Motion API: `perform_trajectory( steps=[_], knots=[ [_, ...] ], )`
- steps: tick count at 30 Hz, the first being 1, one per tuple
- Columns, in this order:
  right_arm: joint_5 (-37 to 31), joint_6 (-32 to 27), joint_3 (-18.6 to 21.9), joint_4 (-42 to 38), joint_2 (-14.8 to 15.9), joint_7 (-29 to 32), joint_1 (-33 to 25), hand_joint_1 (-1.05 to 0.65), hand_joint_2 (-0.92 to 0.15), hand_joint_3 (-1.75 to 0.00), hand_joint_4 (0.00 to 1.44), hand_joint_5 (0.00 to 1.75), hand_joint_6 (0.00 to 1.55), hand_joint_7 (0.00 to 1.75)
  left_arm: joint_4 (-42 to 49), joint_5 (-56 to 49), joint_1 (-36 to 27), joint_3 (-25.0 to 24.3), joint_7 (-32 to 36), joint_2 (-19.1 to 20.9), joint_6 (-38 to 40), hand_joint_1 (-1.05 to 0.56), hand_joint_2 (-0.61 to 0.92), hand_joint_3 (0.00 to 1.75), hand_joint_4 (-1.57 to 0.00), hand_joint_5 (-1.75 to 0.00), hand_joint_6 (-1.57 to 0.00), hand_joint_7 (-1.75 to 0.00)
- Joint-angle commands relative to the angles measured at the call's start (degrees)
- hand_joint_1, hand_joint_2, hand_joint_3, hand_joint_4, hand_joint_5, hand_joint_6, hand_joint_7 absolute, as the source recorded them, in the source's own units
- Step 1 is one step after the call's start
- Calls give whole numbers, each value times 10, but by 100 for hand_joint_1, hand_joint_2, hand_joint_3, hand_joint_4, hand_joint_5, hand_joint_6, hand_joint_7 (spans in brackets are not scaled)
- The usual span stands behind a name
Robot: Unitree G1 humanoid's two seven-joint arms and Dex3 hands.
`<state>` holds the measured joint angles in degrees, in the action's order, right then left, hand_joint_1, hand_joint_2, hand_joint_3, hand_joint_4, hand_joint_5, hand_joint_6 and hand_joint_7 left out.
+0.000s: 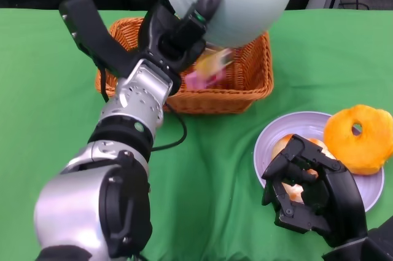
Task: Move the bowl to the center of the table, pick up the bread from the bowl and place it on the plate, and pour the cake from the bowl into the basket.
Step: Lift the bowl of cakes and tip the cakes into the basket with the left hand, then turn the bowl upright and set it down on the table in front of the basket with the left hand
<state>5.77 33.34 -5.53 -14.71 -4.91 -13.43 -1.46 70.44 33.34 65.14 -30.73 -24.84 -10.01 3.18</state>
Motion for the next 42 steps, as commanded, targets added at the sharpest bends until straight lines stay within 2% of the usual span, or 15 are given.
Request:
perform_trajectory(
  steps=[1,6,10,19,21,25,26,27,28,29,31,37,42],
  knots=[
    [13,1,4,5,4,-6,2,1,-57,-117,76,171,64,151,6,29,27,-26,-7,11,38,-12,65,112,-70,-175,-65,-168],
    [15,10,6,-1,2,-11,4,1,-57,-117,77,172,63,153,17,64,28,-65,0,19,85,-14,52,125,-71,-175,-64,-174],
    [14,12,7,-3,0,-9,5,0,-56,-118,77,173,63,153,22,85,27,-93,19,21,96,-18,69,98,-73,-175,-62,-175],
    [15,11,7,-3,1,-10,5,1,-55,-121,77,172,64,152,27,103,26,-119,55,23,98,-20,71,94,-74,-175,-62,-175],
    [12,8,6,1,3,-8,3,1,-56,-120,77,172,64,152,29,109,23,-128,72,25,98,-20,79,76,-71,-175,-58,-175],
    [11,7,6,1,3,-7,3,1,-57,-118,77,172,63,152,29,109,23,-132,78,24,99,-20,82,71,-70,-175,-57,-175],
    [14,9,7,-1,2,-9,4,1,-57,-118,77,172,63,152,22,98,27,-121,60,23,92,-20,82,71,-70,-175,-57,-175],
    [16,11,7,-4,2,-11,5,1,-57,-118,77,172,63,152,16,90,31,-110,45,23,89,-18,76,83,-71,-175,-59,-175],
    [15,13,7,-7,2,-11,6,1,-57,-118,77,172,63,151,10,82,35,-100,29,23,86,-15,63,104,-72,-175,-61,-175],
    [15,14,7,-8,2,-11,7,1,-57,-118,76,172,63,152,5,76,38,-90,16,24,84,-15,56,114,-72,-175,-61,-175],
    [18,16,7,-11,2,-15,9,1,-57,-118,76,173,62,152,-8,58,39,-65,-10,26,69,-14,51,124,-72,-175,-62,-175],
    [18,16,8,-12,2,-16,10,1,-58,-117,75,173,62,152,-43,-7,32,6,-64,32,-9,-12,60,118,-74,-175,-66,-166],
    [18,15,8,-12,1,-17,10,1,-58,-115,75,173,63,152,-43,-10,30,15,-73,33,-20,-12,61,118,-74,-175,-66,-166]
  ],
)
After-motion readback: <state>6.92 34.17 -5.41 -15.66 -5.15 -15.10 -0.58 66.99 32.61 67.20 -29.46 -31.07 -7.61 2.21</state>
